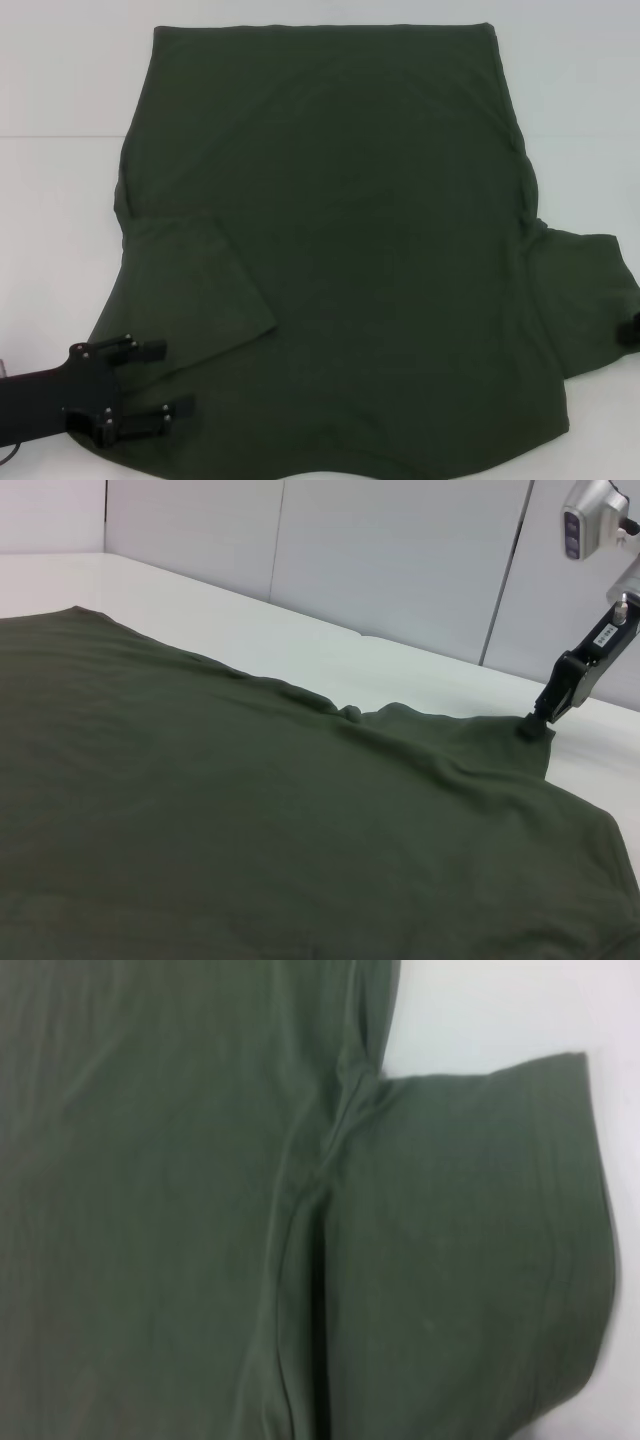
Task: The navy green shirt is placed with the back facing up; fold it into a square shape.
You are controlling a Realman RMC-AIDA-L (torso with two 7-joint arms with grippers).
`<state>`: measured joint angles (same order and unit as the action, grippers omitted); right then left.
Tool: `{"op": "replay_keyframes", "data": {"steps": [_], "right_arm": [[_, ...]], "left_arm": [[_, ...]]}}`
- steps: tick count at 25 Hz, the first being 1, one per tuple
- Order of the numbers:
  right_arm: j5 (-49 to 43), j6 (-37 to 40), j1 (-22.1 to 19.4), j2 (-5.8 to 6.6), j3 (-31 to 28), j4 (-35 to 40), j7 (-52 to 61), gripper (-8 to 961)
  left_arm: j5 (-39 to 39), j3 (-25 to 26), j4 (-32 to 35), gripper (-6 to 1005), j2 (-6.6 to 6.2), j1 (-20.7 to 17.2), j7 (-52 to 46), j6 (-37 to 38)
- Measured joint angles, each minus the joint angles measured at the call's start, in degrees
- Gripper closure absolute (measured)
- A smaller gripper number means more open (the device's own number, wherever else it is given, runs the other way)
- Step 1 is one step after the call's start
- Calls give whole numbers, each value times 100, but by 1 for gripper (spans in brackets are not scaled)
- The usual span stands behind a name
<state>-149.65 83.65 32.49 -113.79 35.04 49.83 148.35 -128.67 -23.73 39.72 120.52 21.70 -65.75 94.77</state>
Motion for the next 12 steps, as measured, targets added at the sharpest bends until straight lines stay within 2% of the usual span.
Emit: {"op": "replay_keyframes", "data": {"steps": [7, 12], "right_arm": [[100, 216, -26, 131, -587, 57, -266, 943], [140, 298, -72, 179, -789, 234, -321, 943]], "left_arm": [[0, 4, 7, 175, -10, 15, -60, 0], [0, 9, 56, 175, -11, 18, -68, 0]]}}
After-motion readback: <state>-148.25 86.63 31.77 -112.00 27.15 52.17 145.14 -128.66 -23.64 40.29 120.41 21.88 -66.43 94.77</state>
